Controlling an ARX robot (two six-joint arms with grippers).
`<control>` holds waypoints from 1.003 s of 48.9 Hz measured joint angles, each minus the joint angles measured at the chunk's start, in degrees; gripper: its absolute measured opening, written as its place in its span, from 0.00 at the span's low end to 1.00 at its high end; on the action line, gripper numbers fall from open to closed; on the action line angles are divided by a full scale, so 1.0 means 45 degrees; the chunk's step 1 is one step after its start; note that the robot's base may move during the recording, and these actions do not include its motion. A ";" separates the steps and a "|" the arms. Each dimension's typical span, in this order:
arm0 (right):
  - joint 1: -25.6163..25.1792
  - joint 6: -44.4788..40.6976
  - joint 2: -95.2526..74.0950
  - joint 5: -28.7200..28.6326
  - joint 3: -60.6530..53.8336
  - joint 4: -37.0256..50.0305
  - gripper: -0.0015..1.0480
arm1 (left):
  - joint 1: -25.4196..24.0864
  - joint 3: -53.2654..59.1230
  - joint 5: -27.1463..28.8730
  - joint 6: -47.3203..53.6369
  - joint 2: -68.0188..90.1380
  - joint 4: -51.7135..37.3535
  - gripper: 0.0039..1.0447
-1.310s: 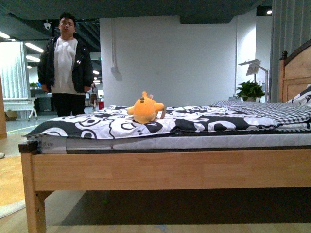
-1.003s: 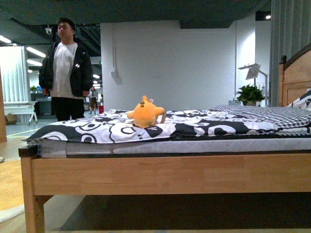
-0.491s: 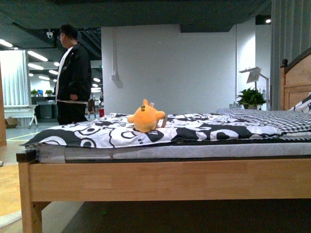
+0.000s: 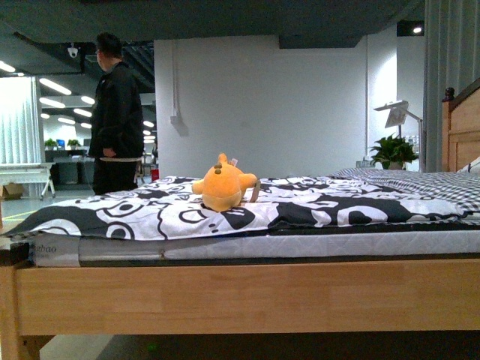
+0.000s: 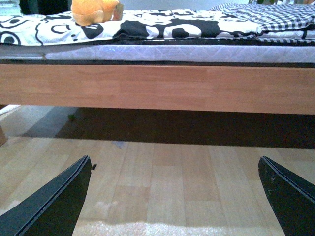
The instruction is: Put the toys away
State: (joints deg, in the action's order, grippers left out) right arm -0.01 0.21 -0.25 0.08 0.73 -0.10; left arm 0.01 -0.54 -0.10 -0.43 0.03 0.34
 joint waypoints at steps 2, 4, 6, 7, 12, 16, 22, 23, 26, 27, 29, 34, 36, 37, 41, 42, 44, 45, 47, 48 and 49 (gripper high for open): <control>0.0000 0.0000 0.0000 0.0000 0.0000 0.0000 1.00 | 0.0000 0.0000 0.0015 0.0000 0.0000 0.0000 0.95; 0.0000 0.0000 0.0000 0.0000 0.0000 0.0000 1.00 | 0.0000 0.0000 0.0010 0.0000 0.0000 0.0000 0.95; 0.0000 0.0000 0.0000 0.0000 0.0000 0.0000 1.00 | 0.0000 0.0000 0.0015 0.0000 0.0000 0.0000 0.95; 0.0000 0.0000 0.0000 0.0000 0.0000 0.0000 1.00 | 0.0000 0.0000 0.0015 0.0000 0.0000 0.0000 0.95; 0.0000 0.0000 0.0000 0.0000 0.0000 0.0000 1.00 | 0.0000 0.0000 0.0019 0.0000 0.0000 0.0000 0.95; 0.0000 0.0000 0.0000 0.0000 0.0000 0.0000 1.00 | 0.0000 0.0000 0.0019 0.0000 -0.0005 0.0000 0.95; 0.0000 0.0000 0.0005 0.0000 0.0000 0.0000 1.00 | 0.0000 0.0000 0.0019 0.0000 -0.0005 0.0000 0.95; 0.0000 0.0000 0.0005 0.0000 0.0000 0.0000 1.00 | 0.0000 0.0000 0.0015 0.0000 -0.0005 0.0000 0.95; 0.0000 0.0000 0.0000 0.0000 0.0000 0.0000 1.00 | 0.0000 0.0000 0.0010 0.0000 -0.0005 0.0000 0.95; 0.0000 0.0000 0.0005 0.0000 0.0000 0.0000 1.00 | 0.0000 0.0000 0.0015 0.0000 -0.0005 0.0000 0.95; 0.0000 0.0000 0.0005 0.0000 0.0000 0.0000 1.00 | 0.0000 0.0000 0.0010 0.0000 -0.0005 0.0000 0.95; 0.0000 0.0000 0.0005 -0.0010 0.0000 0.0000 1.00 | 0.0000 0.0000 0.0019 0.0000 -0.0005 0.0000 0.95; 0.0000 0.0000 0.0005 -0.0010 0.0000 0.0000 1.00 | 0.0000 0.0000 0.0015 0.0000 -0.0005 0.0000 0.95; 0.0000 0.0000 0.0005 -0.0010 0.0000 0.0000 1.00 | 0.0000 0.0000 0.0010 0.0000 -0.0005 0.0000 0.95; 0.0000 0.0000 0.0005 -0.0010 0.0000 0.0000 1.00 | 0.0000 0.0000 0.0019 0.0000 -0.0005 0.0000 0.95; 0.0000 0.0000 0.0005 -0.0010 0.0000 0.0000 1.00 | 0.0000 0.0000 0.0019 0.0000 -0.0005 0.0000 0.95; 0.0000 0.0000 0.0005 -0.0010 0.0000 0.0000 1.00 | 0.0000 0.0000 0.0010 0.0000 -0.0005 0.0000 0.95; 0.0000 0.0000 0.0005 -0.0010 0.0000 0.0000 1.00 | 0.0000 0.0000 0.0010 0.0005 -0.0005 0.0000 0.95; 0.0000 0.0000 0.0005 -0.0015 0.0000 0.0000 1.00 | 0.0000 0.0000 0.0005 0.0000 -0.0005 0.0000 0.95; 0.0000 0.0000 0.0005 -0.0015 0.0000 0.0000 1.00 | 0.0000 0.0000 0.0010 -0.0005 -0.0005 0.0000 0.95; 0.0000 0.0000 0.0005 -0.0015 0.0000 0.0000 1.00 | 0.0000 0.0000 0.0024 0.0000 -0.0005 0.0000 0.95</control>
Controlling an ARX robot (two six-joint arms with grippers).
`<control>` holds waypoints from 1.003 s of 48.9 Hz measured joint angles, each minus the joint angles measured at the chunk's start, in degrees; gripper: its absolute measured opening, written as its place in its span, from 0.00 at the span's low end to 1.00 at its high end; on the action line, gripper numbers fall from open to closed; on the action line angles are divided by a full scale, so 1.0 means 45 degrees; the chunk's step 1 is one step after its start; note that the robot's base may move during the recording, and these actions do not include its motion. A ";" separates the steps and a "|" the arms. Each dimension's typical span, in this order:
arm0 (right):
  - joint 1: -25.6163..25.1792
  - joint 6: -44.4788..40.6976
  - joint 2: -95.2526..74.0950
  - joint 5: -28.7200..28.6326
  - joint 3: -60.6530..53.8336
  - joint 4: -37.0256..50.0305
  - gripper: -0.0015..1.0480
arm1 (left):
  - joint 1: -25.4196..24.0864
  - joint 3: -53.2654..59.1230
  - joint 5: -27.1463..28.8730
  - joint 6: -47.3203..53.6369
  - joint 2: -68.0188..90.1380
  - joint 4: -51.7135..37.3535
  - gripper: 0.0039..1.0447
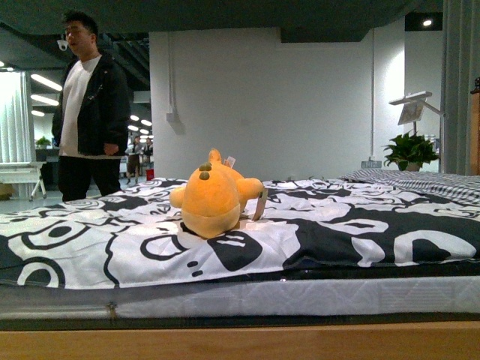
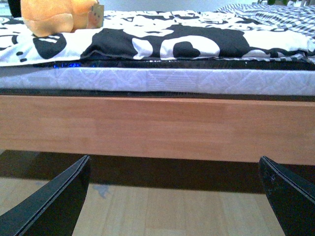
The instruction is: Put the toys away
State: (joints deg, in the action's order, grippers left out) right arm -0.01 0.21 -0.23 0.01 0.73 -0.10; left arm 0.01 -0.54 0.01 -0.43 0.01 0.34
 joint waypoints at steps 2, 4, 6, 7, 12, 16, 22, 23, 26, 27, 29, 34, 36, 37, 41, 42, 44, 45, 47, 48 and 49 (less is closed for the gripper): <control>0.0000 0.0000 0.0000 -0.0005 0.0000 0.0000 1.00 | 0.0000 0.0000 -0.0015 0.0000 0.0000 0.0000 0.95; 0.0000 0.0000 0.0000 0.0000 0.0000 0.0000 1.00 | 0.0000 0.0000 -0.0010 0.0000 0.0000 0.0000 0.95; 0.0000 0.0000 0.0000 0.0005 0.0000 0.0000 1.00 | 0.0000 0.0000 -0.0039 0.0000 0.0000 0.0000 0.95; 0.0000 0.0000 0.0000 0.0010 0.0000 0.0000 1.00 | 0.0000 0.0000 -0.0034 0.0000 0.0000 0.0000 0.95; 0.0000 0.0000 -0.0005 0.0039 0.0000 0.0000 1.00 | 0.0000 0.0000 -0.0044 0.0005 0.0000 0.0000 0.95; 0.0005 0.0000 0.0000 0.0034 0.0000 0.0000 1.00 | 0.0000 0.0000 -0.0039 0.0005 0.0000 0.0000 0.95; 0.0005 0.0000 -0.0005 0.0029 0.0005 0.0005 1.00 | 0.0000 0.0000 -0.0044 0.0005 0.0000 0.0000 0.95; 0.0005 0.0000 -0.0010 0.0029 0.0000 -0.0010 1.00 | 0.0000 0.0000 -0.0039 -0.0005 0.0005 0.0000 0.95; 0.0005 0.0000 0.0019 0.0010 0.0000 0.0010 1.00 | 0.0000 0.0000 -0.0015 0.0005 -0.0005 -0.0005 0.95; 0.0000 0.0000 0.0015 -0.0019 0.0000 0.0000 1.00 | 0.0000 0.0000 -0.0005 0.0000 0.0005 0.0000 0.95; 0.0000 0.0000 -0.0010 -0.0049 0.0005 0.0000 1.00 | 0.0000 0.0000 0.0015 0.0005 0.0000 0.0000 0.95; 0.0000 0.0000 -0.0005 -0.0058 0.0000 0.0000 1.00 | 0.0000 0.0000 0.0010 0.0005 -0.0005 0.0000 0.95; 0.0000 0.0000 -0.0005 -0.0063 0.0000 0.0000 1.00 | 0.0000 0.0000 0.0010 0.0005 0.0000 0.0000 0.95; 0.0000 0.0000 -0.0010 -0.0058 0.0000 0.0000 1.00 | 0.0000 0.0000 0.0010 0.0000 0.0000 0.0000 0.95; 0.0000 -0.0005 -0.0005 -0.0053 0.0000 0.0000 1.00 | 0.0000 0.0000 0.0005 0.0005 0.0000 0.0000 0.95; 0.0000 0.0000 -0.0005 -0.0053 0.0000 0.0000 1.00 | 0.0000 0.0000 0.0000 0.0005 0.0000 0.0000 0.95; 0.0000 0.0000 -0.0005 -0.0049 0.0000 0.0000 1.00 | 0.0000 0.0000 0.0005 0.0005 0.0000 0.0000 0.95; 0.0000 0.0000 -0.0005 -0.0053 0.0000 0.0000 1.00 | 0.0000 0.0000 0.0005 0.0005 0.0000 0.0000 0.95; 0.0000 0.0000 -0.0005 -0.0049 0.0000 0.0000 1.00 | 0.0000 0.0000 0.0000 0.0005 0.0000 0.0000 0.95; 0.0000 0.0000 -0.0005 -0.0049 0.0000 0.0000 1.00 | 0.0000 0.0000 0.0000 0.0005 0.0000 0.0000 0.95; 0.0000 0.0000 -0.0005 -0.0049 0.0000 0.0000 1.00 | 0.0000 0.0000 0.0000 0.0005 0.0000 0.0000 0.95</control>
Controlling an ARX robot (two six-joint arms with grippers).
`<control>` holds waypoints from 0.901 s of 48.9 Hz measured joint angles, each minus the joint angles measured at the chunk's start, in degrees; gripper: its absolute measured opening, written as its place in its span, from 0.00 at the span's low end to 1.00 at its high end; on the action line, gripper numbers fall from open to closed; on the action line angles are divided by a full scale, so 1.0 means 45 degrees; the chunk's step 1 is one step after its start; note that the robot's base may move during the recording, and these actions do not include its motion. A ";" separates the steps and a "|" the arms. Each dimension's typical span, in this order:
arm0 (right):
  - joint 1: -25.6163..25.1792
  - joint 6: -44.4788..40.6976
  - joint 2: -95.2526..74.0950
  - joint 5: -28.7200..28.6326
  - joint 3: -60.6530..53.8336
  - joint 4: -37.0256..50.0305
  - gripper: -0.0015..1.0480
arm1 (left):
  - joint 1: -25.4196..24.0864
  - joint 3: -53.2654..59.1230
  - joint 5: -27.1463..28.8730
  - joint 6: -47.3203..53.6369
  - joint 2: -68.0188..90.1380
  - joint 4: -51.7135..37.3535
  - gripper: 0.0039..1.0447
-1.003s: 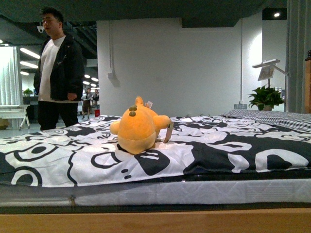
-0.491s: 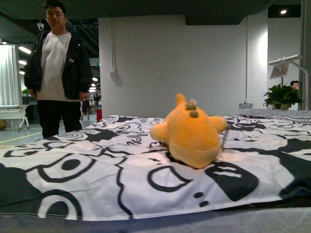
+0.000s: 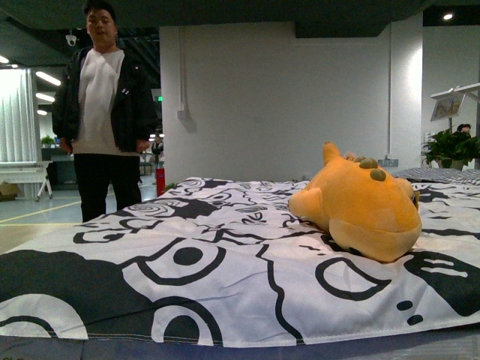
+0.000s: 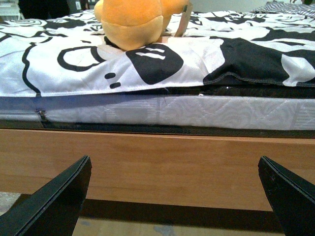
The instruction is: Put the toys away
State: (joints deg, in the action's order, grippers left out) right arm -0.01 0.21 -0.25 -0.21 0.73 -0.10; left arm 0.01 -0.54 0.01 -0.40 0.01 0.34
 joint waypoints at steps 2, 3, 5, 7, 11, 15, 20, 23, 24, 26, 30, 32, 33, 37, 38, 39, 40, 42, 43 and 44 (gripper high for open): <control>0.0000 0.0000 0.0000 0.0000 0.0000 0.0000 1.00 | 0.0000 0.0000 0.0000 0.0000 0.0000 0.0000 0.95; 0.0000 0.0000 0.0000 0.0000 0.0000 0.0000 1.00 | 0.0000 0.0000 0.0000 0.0000 0.0000 0.0000 0.95; 0.0000 0.0000 0.0000 0.0000 0.0000 0.0000 1.00 | 0.0000 0.0000 0.0000 0.0000 0.0000 0.0000 0.95; 0.0000 0.0000 0.0000 0.0000 0.0000 0.0000 1.00 | 0.0000 0.0000 0.0000 0.0000 0.0000 0.0000 0.95; -0.0078 0.0180 -0.0010 -0.0175 0.0000 0.0029 1.00 | 0.0000 0.0000 0.0000 0.0000 0.0000 0.0000 0.95; -0.0947 0.1297 -0.0486 -0.1647 0.0058 0.0675 1.00 | 0.0000 0.0000 0.0000 0.0000 0.0000 0.0000 0.95; -0.2472 0.2098 -0.1928 -0.2759 0.0515 0.2040 1.00 | 0.0000 0.0000 0.0000 0.0000 0.0000 0.0000 0.95; -0.2973 0.2157 -0.3143 -0.3026 0.1035 0.3177 1.00 | 0.0000 0.0000 0.0000 0.0000 0.0000 0.0000 0.95; -0.3070 0.2166 -0.3575 -0.3084 0.1224 0.3575 1.00 | 0.0000 0.0000 0.0000 0.0000 0.0000 0.0000 0.95; -0.3138 0.2137 -0.4920 -0.3070 0.1870 0.4702 1.00 | 0.0000 0.0000 0.0000 0.0000 0.0000 0.0000 0.95; -0.2696 0.1928 -0.7339 -0.2633 0.3167 0.6305 1.00 | 0.0000 0.0000 0.0000 0.0000 0.0000 0.0000 0.95; -0.2341 0.1763 -0.8374 -0.2361 0.3769 0.6781 1.00 | 0.0000 0.0000 0.0000 0.0000 0.0000 0.0000 0.95; -0.2176 0.1715 -0.8786 -0.2234 0.4017 0.6955 1.00 | 0.0000 0.0000 0.0000 0.0000 0.0000 0.0000 0.95; -0.1205 0.1321 -1.1132 -0.1511 0.5717 0.7538 1.00 | 0.0000 0.0000 0.0000 0.0000 0.0000 0.0000 0.95; -0.1054 0.1277 -1.1482 -0.1409 0.6013 0.7582 1.00 | 0.0000 0.0000 0.0000 0.0000 0.0000 0.0000 0.95; -0.0826 0.1137 -1.1973 -0.1219 0.6450 0.7601 1.00 | 0.0000 0.0000 0.0000 0.0000 0.0000 0.0000 0.95; -0.0661 0.1054 -1.2288 -0.1107 0.6742 0.7621 1.00 | 0.0000 0.0000 0.0000 0.0000 0.0000 0.0000 0.95; -0.0233 0.0855 -1.3070 -0.0874 0.7485 0.7674 1.00 | 0.0000 0.0000 0.0000 0.0000 0.0000 0.0000 0.95; -0.0073 0.0758 -1.3376 -0.0753 0.7771 0.7674 1.00 | 0.0000 0.0000 0.0000 0.0000 0.0000 0.0000 0.95; 0.0005 0.0719 -1.3527 -0.0690 0.7917 0.7674 1.00 | 0.0000 0.0000 0.0000 0.0000 0.0000 0.0000 0.95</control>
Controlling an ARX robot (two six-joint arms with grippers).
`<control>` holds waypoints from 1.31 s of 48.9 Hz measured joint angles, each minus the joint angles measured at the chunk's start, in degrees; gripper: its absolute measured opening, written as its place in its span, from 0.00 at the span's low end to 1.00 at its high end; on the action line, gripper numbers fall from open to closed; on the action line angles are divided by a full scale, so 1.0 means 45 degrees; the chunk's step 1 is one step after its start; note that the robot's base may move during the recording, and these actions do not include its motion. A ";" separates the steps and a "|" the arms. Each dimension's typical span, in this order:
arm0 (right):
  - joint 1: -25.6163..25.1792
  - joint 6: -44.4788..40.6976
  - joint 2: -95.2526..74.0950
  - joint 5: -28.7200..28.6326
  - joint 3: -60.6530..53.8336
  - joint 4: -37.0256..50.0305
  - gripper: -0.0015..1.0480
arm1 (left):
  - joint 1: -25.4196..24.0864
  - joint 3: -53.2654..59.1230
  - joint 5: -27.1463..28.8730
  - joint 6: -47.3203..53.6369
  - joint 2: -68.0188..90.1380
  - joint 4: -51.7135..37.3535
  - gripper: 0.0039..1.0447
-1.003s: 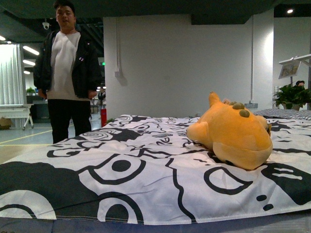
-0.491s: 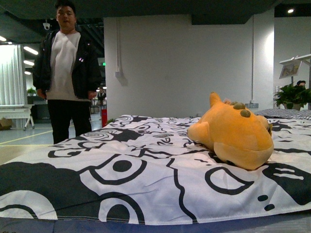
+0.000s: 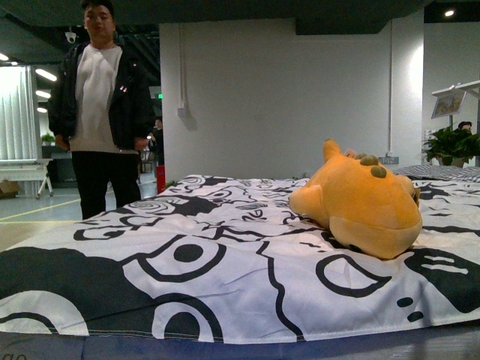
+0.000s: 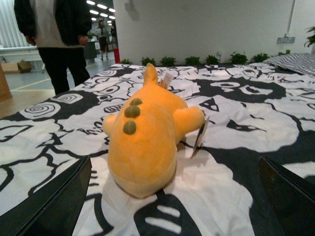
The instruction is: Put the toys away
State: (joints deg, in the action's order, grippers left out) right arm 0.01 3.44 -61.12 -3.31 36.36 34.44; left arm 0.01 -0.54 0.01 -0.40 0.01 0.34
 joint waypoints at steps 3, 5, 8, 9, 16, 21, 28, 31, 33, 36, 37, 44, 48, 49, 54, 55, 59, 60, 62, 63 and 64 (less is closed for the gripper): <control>0.0476 -0.0219 -0.0869 0.0282 0.0821 -0.0034 1.00 | 0.0000 0.0000 0.0000 0.0000 0.0000 0.0000 0.95; 0.0894 -0.0461 -0.1671 0.0573 0.1632 -0.0185 1.00 | 0.0000 0.0000 0.0000 0.0000 0.0000 0.0000 0.95; 0.1341 -0.0806 -0.2667 0.0874 0.2647 -0.0277 1.00 | 0.0000 0.0000 0.0000 0.0000 0.0000 0.0000 0.95; 0.1467 -0.0937 -0.3011 0.0986 0.2997 -0.0296 1.00 | 0.0000 0.0000 0.0000 0.0000 0.0000 0.0000 0.95; 0.1807 -0.1190 -0.4439 0.1219 0.4405 -0.0442 1.00 | 0.0000 0.0000 0.0000 0.0000 0.0000 0.0000 0.95; 0.2001 -0.1268 -0.5270 0.1418 0.5348 -0.0699 1.00 | 0.0000 0.0000 0.0000 0.0000 0.0000 0.0000 0.95; 0.2288 -0.1268 -0.6232 0.1588 0.6557 -0.1049 1.00 | 0.0000 0.0000 0.0000 0.0000 0.0000 0.0000 0.95; 0.2424 -0.1268 -0.6543 0.1690 0.7082 -0.1253 1.00 | 0.0000 0.0000 0.0000 0.0000 0.0000 0.0000 0.95; 0.2526 -0.1287 -0.6766 0.1768 0.7461 -0.1360 1.00 | 0.0000 0.0000 0.0000 -0.0005 0.0000 0.0000 0.95; 0.2667 -0.1311 -0.7077 0.1880 0.7922 -0.1545 1.00 | 0.0000 0.0000 0.0000 0.0000 0.0000 0.0000 0.95; 0.2754 -0.1316 -0.7266 0.1938 0.8194 -0.1661 1.00 | 0.0000 0.0000 0.0000 0.0000 0.0000 0.0000 0.95; 0.3162 -0.1457 -0.8136 0.2234 0.9287 -0.2055 1.00 | 0.0000 0.0000 0.0000 0.0000 0.0000 0.0000 0.95; 0.3322 -0.1515 -0.8626 0.2385 0.9743 -0.2210 1.00 | 0.0000 0.0000 0.0000 0.0000 0.0000 0.0000 0.95; 0.3351 -0.1530 -0.8748 0.2419 0.9826 -0.2244 1.00 | 0.0000 0.0000 0.0000 0.0000 0.0000 0.0000 0.95; 0.3390 -0.1545 -0.9277 0.2637 1.0025 -0.2336 1.00 | 0.0000 0.0000 0.0000 0.0000 0.0000 0.0000 0.95; 0.3390 -0.1540 -0.9369 0.2681 1.0025 -0.2336 1.00 | 0.0000 0.0000 0.0000 -0.0005 0.0000 0.0000 0.95; 0.3395 -0.1525 -0.9622 0.2725 0.9972 -0.2283 1.00 | 0.0000 0.0000 0.0000 0.0000 0.0000 0.0000 0.95; 0.3390 -0.1525 -0.9670 0.2720 0.9908 -0.2220 1.00 | 0.0000 0.0000 0.0000 0.0000 0.0000 0.0000 0.95; 0.3390 -0.1520 -0.9709 0.2715 0.9792 -0.2132 1.00 | 0.0000 0.0000 0.0000 0.0000 0.0000 0.0000 0.95; 0.3390 -0.1506 -0.9714 0.2696 0.9704 -0.2059 1.00 | 0.0000 0.0000 0.0000 0.0000 0.0000 0.0000 0.95; 0.3390 -0.1491 -0.9714 0.2686 0.9602 -0.1996 1.00 | 0.0000 0.0000 0.0000 0.0000 0.0000 0.0000 0.95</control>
State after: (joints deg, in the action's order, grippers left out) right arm 15.27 -3.27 -104.84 8.78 79.57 25.45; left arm 0.01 -0.54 0.01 -0.40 0.01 0.34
